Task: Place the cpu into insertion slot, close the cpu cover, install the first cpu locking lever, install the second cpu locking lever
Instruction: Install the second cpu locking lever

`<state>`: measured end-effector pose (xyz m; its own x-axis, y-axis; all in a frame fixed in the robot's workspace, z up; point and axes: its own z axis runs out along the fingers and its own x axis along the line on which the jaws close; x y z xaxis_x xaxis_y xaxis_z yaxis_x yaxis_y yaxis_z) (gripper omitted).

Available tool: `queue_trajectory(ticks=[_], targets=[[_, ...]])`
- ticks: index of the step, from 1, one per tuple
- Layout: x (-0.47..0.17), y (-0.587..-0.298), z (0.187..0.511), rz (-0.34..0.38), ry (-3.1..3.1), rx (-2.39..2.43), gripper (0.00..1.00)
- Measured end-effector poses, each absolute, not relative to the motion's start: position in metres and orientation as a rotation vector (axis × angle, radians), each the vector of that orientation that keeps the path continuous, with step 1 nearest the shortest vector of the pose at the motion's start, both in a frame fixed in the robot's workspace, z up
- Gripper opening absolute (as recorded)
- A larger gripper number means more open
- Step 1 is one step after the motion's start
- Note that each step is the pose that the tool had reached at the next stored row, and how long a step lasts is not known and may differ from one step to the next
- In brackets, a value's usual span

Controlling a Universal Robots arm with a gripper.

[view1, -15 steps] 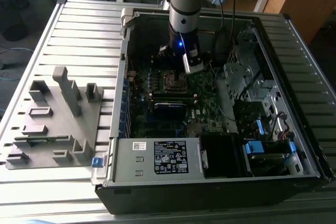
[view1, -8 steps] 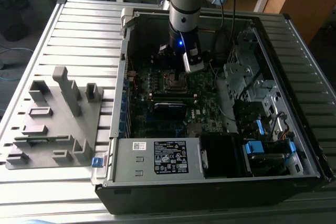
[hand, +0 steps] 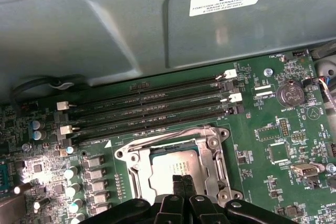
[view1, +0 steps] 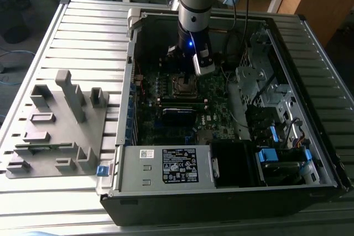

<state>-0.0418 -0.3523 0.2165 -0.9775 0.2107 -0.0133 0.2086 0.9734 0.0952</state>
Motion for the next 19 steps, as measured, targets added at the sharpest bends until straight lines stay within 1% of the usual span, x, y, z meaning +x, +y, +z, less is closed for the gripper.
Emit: queue_trajectory(ticks=[19], targets=[[-0.0418,-0.3522,0.2236,0.146,3.097,0.329,0.11]])
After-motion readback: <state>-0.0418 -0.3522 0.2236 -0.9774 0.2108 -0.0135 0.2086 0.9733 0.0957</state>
